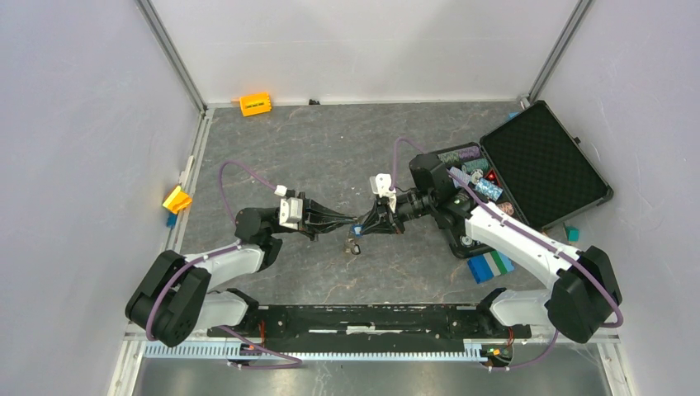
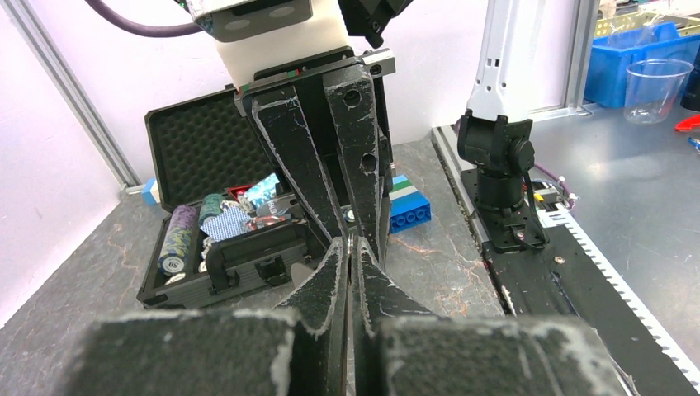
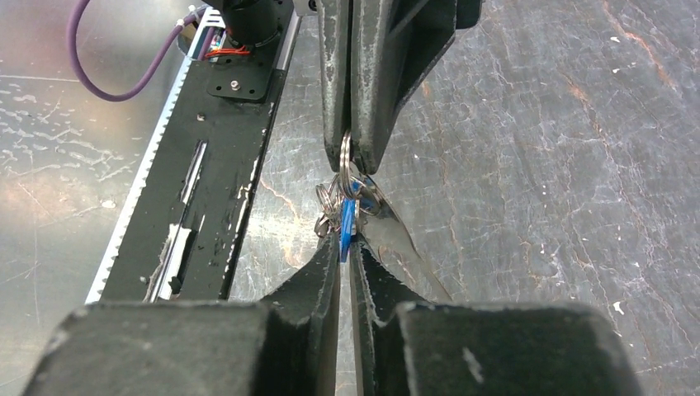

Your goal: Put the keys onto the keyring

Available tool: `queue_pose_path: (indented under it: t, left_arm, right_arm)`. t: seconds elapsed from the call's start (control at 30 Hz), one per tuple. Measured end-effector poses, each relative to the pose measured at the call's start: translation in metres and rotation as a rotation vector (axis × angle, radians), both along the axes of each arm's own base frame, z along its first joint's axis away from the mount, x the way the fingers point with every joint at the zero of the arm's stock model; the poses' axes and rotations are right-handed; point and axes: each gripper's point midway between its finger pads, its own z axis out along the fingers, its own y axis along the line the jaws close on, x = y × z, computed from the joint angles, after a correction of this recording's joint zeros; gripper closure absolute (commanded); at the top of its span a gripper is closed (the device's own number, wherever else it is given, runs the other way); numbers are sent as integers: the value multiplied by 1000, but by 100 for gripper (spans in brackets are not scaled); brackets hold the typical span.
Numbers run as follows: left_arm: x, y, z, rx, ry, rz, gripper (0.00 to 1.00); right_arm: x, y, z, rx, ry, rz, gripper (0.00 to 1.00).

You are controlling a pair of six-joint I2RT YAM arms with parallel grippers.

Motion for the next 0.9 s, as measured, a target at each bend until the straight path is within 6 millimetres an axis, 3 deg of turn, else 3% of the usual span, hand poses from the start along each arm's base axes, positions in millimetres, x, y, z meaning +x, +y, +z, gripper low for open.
queue_pose_path:
  t: [0.4,0.9]
  left_arm:
    - [1,0,-2,3,5,-1,98]
    - [3,1,-2,3,6,8,98]
  right_arm:
    - [7,-5,9,6,-53,-43,100]
    - [13,-20,11,-36,-162,-92,100]
